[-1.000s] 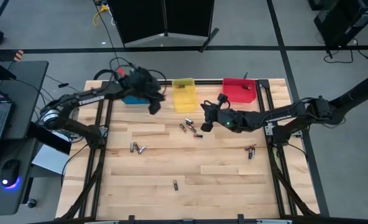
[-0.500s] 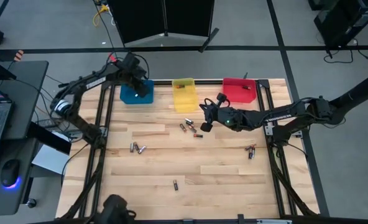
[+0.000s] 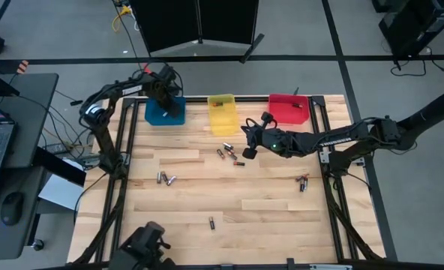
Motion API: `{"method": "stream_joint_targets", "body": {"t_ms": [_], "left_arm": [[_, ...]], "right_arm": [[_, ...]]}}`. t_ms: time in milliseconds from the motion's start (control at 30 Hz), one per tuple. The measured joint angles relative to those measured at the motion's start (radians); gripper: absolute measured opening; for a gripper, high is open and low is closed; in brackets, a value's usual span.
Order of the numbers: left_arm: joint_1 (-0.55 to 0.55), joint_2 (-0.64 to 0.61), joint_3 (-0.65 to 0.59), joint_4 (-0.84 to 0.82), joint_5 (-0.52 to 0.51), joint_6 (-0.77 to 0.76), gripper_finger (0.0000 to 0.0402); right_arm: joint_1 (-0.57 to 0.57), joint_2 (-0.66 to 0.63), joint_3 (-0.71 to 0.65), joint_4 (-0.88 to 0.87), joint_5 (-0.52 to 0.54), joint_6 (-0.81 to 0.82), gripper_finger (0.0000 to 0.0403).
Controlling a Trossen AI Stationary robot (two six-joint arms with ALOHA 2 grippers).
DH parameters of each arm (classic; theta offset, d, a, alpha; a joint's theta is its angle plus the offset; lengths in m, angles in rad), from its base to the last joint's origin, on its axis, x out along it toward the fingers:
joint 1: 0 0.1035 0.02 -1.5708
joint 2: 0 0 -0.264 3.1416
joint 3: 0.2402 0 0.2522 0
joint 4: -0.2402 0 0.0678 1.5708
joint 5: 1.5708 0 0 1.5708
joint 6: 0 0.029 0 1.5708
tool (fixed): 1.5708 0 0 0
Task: Sort batteries
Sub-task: Put the silver battery into the blue bin
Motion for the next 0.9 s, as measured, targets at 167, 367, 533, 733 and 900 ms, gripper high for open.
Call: {"method": "stream_joint_targets", "body": {"t_ms": [167, 367, 533, 733, 900], "left_arm": [[0.0, 0.018, 0.0, -0.002, -0.006, 0.0, 0.0052], [0.0, 0.018, -0.002, 0.005, -0.029, 0.0, 0.0052], [0.0, 0.017, -0.025, 0.02, -0.029, -0.001, 0.0052], [0.0, 0.017, -0.03, 0.025, -0.029, -0.005, 0.0052], [0.0, 0.017, -0.03, 0.038, -0.029, -0.016, 0.0067]], "right_arm": [[0.0, 0.0, 0.0, -0.008, 0.0, 0.014, 0.001], [0.0, 0.0, 0.0, -0.008, 0.0, 0.015, 0.0015], [0.0, 0.0, 0.0, -0.008, 0.0, 0.015, 0.0013], [0.0, 0.0, 0.0, -0.008, 0.0, 0.015, 0.0014], [0.0, 0.0, 0.0, -0.008, 0.0, 0.015, 0.0018]]}}
